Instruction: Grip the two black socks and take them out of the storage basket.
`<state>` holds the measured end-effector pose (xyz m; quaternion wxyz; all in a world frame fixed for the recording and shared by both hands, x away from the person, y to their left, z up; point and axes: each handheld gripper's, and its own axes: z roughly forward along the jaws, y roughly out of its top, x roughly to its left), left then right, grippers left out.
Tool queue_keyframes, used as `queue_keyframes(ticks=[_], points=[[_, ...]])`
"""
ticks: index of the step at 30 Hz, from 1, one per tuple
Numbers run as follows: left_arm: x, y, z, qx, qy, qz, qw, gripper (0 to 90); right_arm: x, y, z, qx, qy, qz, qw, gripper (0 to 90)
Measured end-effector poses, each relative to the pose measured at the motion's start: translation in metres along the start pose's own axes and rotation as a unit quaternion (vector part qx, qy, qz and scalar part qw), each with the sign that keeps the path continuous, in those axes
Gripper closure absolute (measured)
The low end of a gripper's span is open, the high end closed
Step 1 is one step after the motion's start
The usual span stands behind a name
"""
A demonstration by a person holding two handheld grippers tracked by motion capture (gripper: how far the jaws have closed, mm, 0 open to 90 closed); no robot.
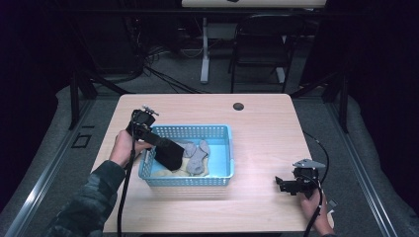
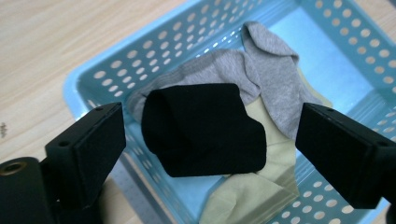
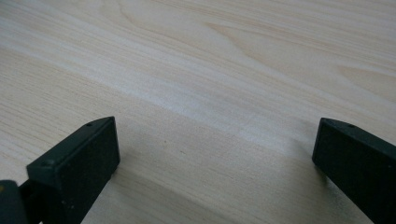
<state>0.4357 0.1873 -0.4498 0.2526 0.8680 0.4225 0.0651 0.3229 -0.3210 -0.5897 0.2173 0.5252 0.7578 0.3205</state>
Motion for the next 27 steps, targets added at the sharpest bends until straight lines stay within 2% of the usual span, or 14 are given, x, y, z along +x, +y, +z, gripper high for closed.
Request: queue_keyframes(ticks=[7, 12, 13, 16, 21, 27], points=[[0.000, 0.002, 0.021, 0.025, -0.011, -0.007, 0.9996, 15.0, 0.000, 0.000, 0.000, 0.000, 0.000, 0.000, 1.0000, 0.0], [0.000, 0.005, 0.033, 0.046, -0.002, -0.018, 0.9988, 20.6, 0.000, 0.000, 0.000, 0.000, 0.000, 0.000, 1.0000, 0.0], [0.003, 0.004, 0.038, 0.053, -0.004, -0.028, 0.9982, 21.8, 0.000, 0.000, 0.000, 0.000, 0.000, 0.000, 1.0000, 0.0], [0.005, 0.004, 0.044, 0.064, -0.005, -0.037, 0.9972, 25.4, 0.000, 0.000, 0.000, 0.000, 0.000, 0.000, 1.0000, 0.0], [0.005, 0.005, 0.053, 0.082, 0.003, -0.046, 0.9956, 32.1, 0.000, 0.000, 0.000, 0.000, 0.000, 0.000, 1.0000, 0.0], [0.010, 0.007, 0.064, 0.100, 0.008, -0.059, 0.9932, 34.5, 0.000, 0.000, 0.000, 0.000, 0.000, 0.000, 1.0000, 0.0]])
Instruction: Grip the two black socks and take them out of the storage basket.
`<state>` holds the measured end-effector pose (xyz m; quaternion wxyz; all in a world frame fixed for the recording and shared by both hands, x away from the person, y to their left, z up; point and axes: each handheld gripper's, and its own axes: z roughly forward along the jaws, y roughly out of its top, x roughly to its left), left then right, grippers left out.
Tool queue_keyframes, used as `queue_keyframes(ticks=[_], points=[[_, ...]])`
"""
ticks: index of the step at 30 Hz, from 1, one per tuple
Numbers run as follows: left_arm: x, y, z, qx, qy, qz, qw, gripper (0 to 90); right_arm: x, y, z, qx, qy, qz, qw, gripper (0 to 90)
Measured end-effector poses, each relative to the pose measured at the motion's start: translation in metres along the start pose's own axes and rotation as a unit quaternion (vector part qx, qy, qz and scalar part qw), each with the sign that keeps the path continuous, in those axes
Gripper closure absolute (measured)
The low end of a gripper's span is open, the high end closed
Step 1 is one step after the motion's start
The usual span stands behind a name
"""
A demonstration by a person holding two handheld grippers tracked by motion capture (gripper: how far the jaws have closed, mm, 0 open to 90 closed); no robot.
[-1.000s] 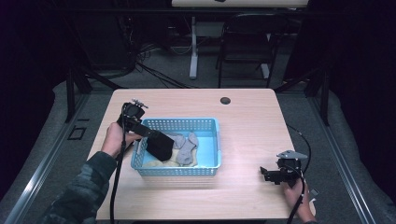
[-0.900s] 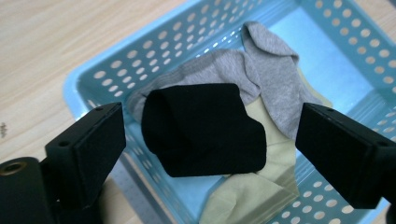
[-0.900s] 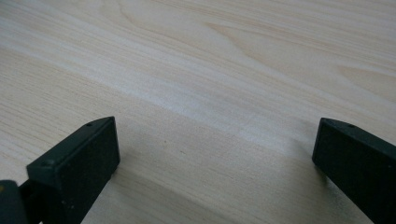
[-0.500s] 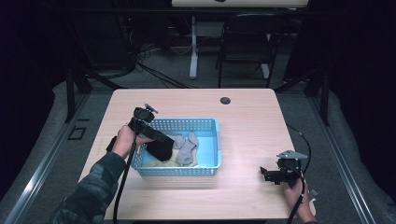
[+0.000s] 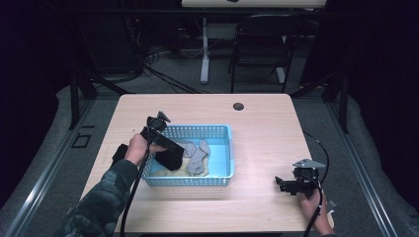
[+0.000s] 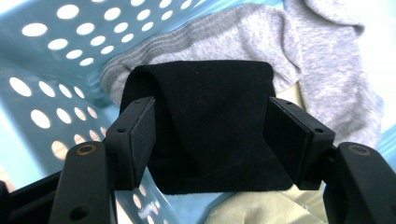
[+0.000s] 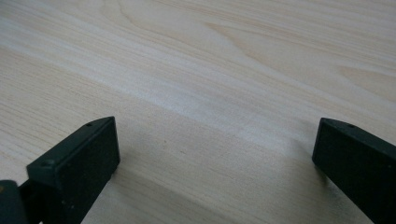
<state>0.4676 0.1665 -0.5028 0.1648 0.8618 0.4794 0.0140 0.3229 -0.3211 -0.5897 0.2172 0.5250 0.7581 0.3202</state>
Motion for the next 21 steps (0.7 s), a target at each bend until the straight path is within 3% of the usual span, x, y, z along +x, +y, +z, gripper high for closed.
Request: queue_keyframes(ticks=[5, 9, 15, 17, 18, 21], points=[[0.002, 0.002, 0.006, 0.007, -0.004, -0.006, 1.0000, 40.9, 0.000, 0.000, 0.000, 0.000, 0.000, 0.000, 1.0000, 0.0], [-0.002, 0.002, 0.008, 0.009, -0.002, 0.002, 1.0000, 49.9, 0.000, 0.000, 0.000, 0.000, 0.000, 0.000, 1.0000, 0.0], [-0.006, -0.003, 0.006, -0.016, 0.021, 0.044, 0.9987, 86.4, 0.000, 0.000, 0.000, 0.000, 0.000, 0.000, 1.0000, 0.0], [-0.005, -0.004, 0.005, -0.024, 0.018, 0.042, 0.9986, 87.7, 0.000, 0.000, 0.000, 0.000, 0.000, 0.000, 1.0000, 0.0], [-0.004, -0.005, 0.000, -0.033, 0.020, 0.054, 0.9978, 87.8, 0.000, 0.000, 0.000, 0.000, 0.000, 0.000, 1.0000, 0.0], [-0.006, -0.007, -0.010, -0.053, 0.024, 0.064, 0.9962, 88.0, 0.000, 0.000, 0.000, 0.000, 0.000, 0.000, 1.0000, 0.0]])
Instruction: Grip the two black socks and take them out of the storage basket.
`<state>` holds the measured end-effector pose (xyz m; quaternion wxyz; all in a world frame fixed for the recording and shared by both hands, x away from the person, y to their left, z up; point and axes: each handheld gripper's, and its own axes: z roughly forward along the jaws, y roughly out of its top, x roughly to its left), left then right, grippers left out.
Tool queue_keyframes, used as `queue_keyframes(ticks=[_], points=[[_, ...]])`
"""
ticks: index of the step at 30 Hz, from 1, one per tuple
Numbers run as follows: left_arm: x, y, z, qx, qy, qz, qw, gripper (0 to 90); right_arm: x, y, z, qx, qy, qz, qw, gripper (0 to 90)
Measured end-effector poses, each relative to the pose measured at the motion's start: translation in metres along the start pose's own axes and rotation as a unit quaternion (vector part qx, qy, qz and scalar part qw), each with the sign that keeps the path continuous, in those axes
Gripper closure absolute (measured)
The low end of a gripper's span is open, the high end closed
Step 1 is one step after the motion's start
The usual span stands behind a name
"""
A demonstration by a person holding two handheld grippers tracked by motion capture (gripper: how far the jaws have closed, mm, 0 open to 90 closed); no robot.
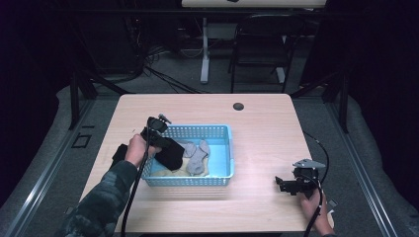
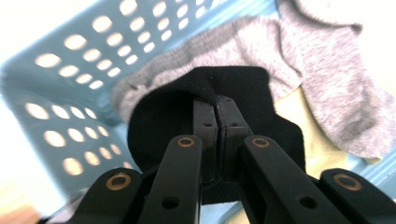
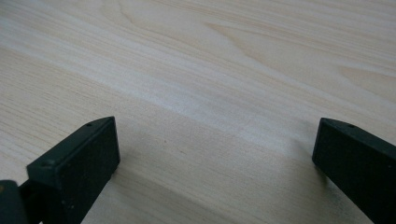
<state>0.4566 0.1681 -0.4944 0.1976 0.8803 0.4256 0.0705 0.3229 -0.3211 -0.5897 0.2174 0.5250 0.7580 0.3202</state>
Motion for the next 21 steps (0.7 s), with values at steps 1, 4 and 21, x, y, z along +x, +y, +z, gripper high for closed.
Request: queue_keyframes(ticks=[1, 4, 21], points=[[0.000, -0.001, -0.004, -0.007, -0.002, 0.003, 1.0000, 88.0, 0.000, 0.000, 0.000, 0.000, 0.001, 0.000, 1.0000, 0.0], [-0.002, -0.002, -0.013, -0.027, -0.004, 0.008, 0.9996, 88.1, 0.000, 0.000, 0.000, 0.000, 0.000, 0.000, 1.0000, 0.0], [-0.004, 0.005, -0.082, -0.120, 0.002, 0.023, 0.9925, 88.1, 0.000, 0.000, 0.000, 0.000, 0.000, 0.000, 1.0000, 0.0]])
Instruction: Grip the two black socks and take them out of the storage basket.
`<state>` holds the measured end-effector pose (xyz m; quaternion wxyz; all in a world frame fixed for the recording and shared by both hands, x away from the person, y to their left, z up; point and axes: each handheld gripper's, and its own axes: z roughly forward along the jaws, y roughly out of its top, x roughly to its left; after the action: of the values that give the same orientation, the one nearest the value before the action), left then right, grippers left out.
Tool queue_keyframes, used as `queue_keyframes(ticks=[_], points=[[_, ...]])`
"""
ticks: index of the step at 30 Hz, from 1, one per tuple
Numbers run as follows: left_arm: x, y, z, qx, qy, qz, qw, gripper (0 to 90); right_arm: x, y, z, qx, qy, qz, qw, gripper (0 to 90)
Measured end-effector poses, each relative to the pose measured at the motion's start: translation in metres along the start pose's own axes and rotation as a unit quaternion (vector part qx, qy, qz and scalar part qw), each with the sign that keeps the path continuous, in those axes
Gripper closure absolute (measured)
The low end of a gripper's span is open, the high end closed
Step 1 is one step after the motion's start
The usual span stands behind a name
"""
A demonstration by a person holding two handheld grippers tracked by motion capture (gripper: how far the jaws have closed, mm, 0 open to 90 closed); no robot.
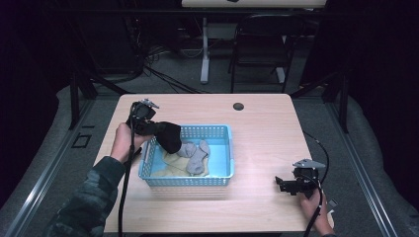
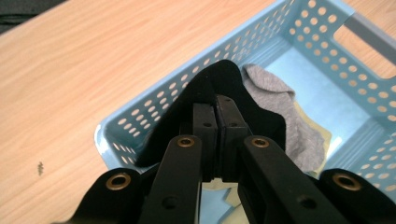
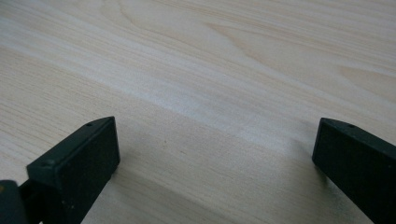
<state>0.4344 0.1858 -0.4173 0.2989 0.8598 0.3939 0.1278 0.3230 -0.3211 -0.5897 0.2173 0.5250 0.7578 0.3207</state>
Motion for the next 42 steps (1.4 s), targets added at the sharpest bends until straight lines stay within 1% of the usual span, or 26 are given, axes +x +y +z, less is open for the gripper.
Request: queue_keyframes(ticks=[7, 10, 11, 12, 13, 14, 15, 16, 20, 21, 22, 23, 24, 26, 27, 28, 30, 31, 33, 35, 36, 37, 38, 40, 41, 42], points=[[0.000, 0.008, -0.016, -0.016, 0.009, 0.002, 0.9998, 88.1, 0.000, 0.000, 0.000, 0.000, 0.000, 0.000, 1.0000, 0.0], [0.002, 0.014, -0.030, -0.031, 0.015, 0.001, 0.9994, 88.1, 0.000, 0.000, 0.000, 0.000, 0.000, 0.000, 1.0000, 0.1], [0.002, 0.014, -0.030, -0.031, 0.015, 0.001, 0.9994, 88.1, 0.000, 0.000, 0.000, 0.000, 0.000, 0.000, 1.0000, 0.1], [0.003, 0.017, -0.038, -0.039, 0.018, 0.001, 0.9991, 88.1, 0.000, 0.000, 0.000, 0.000, 0.000, 0.000, 1.0000, 0.0], [0.003, 0.018, -0.042, -0.042, 0.019, 0.002, 0.9989, 88.1, 0.000, 0.000, 0.000, 0.000, 0.000, 0.000, 1.0000, 0.0], [0.003, 0.020, -0.046, -0.044, 0.025, 0.005, 0.9987, 88.1, 0.000, 0.000, 0.000, 0.000, 0.000, 0.000, 1.0000, 0.0], [0.003, 0.020, -0.046, -0.044, 0.025, 0.005, 0.9987, 88.1, 0.000, 0.000, 0.000, 0.001, 0.000, -0.001, 1.0000, 0.0], [0.005, 0.022, -0.053, -0.048, 0.028, 0.004, 0.9985, 88.1, 0.000, 0.000, 0.000, 0.000, 0.000, 0.000, 1.0000, 0.0], [0.009, 0.024, -0.067, -0.060, 0.039, 0.004, 0.9975, 88.1, 0.000, 0.000, 0.000, 0.000, 0.000, -0.001, 1.0000, 0.0], [0.009, 0.024, -0.067, -0.060, 0.039, 0.004, 0.9975, 88.1, 0.000, 0.000, 0.000, 0.000, 0.000, -0.001, 1.0000, 0.0], [0.011, 0.025, -0.074, -0.063, 0.042, 0.004, 0.9971, 88.1, 0.000, 0.000, 0.000, 0.000, 0.000, 0.000, 1.0000, 0.0], [0.011, 0.025, -0.074, -0.063, 0.042, 0.004, 0.9971, 88.0, 0.000, 0.000, 0.000, 0.000, 0.000, 0.000, 1.0000, 0.0], [0.013, 0.025, -0.081, -0.067, 0.047, 0.004, 0.9966, 88.0, 0.000, 0.000, 0.000, 0.000, 0.000, 0.000, 1.0000, 0.0], [0.015, 0.024, -0.087, -0.072, 0.054, 0.000, 0.9959, 88.0, 0.000, 0.000, 0.000, 0.000, 0.000, 0.000, 1.0000, 0.0], [0.017, 0.023, -0.090, -0.072, 0.057, 0.003, 0.9958, 88.0, 0.000, 0.000, 0.000, 0.000, 0.000, 0.000, 1.0000, 0.0], [0.018, 0.022, -0.093, -0.076, 0.060, -0.001, 0.9953, 88.0, 0.000, 0.000, 0.000, 0.000, 0.000, 0.000, 1.0000, 0.0], [0.022, 0.020, -0.099, -0.076, 0.065, -0.002, 0.9950, 88.0, 0.000, 0.000, 0.000, 0.000, 0.000, 0.000, 1.0000, 0.0], [0.022, 0.020, -0.099, -0.076, 0.065, -0.002, 0.9950, 88.0, 0.000, 0.000, 0.000, 0.000, 0.000, 0.000, 1.0000, 0.0], [0.028, 0.016, -0.107, -0.080, 0.074, -0.008, 0.9941, 88.0, 0.000, 0.000, 0.000, 0.000, 0.000, 0.000, 1.0000, 0.0], [0.030, 0.014, -0.109, -0.079, 0.076, -0.010, 0.9940, 88.0, 0.000, 0.000, 0.000, 0.000, 0.000, 0.000, 1.0000, 0.0], [0.035, 0.010, -0.114, -0.080, 0.082, -0.015, 0.9933, 88.0, 0.000, 0.000, 0.000, 0.000, 0.000, 0.000, 1.0000, 0.0], [0.035, 0.010, -0.114, -0.080, 0.082, -0.015, 0.9933, 88.0, 0.000, 0.000, 0.000, 0.000, 0.000, 0.000, 1.0000, 0.0], [0.039, 0.006, -0.117, -0.083, 0.087, -0.022, 0.9925, 88.0, 0.000, 0.000, 0.000, 0.000, 0.000, 0.000, 1.0000, 0.0], [0.044, 0.001, -0.120, -0.079, 0.096, -0.026, 0.9920, 88.0, 0.000, 0.000, 0.000, 0.000, 0.000, 0.000, 1.0000, 0.0], [0.044, 0.001, -0.120, -0.079, 0.096, -0.026, 0.9920, 88.0, 0.000, 0.000, 0.000, 0.000, 0.000, 0.000, 1.0000, 0.0], [0.049, -0.005, -0.121, -0.075, 0.103, -0.033, 0.9913, 87.9, 0.000, 0.000, 0.000, 0.000, 0.000, 0.000, 1.0000, 0.0]])
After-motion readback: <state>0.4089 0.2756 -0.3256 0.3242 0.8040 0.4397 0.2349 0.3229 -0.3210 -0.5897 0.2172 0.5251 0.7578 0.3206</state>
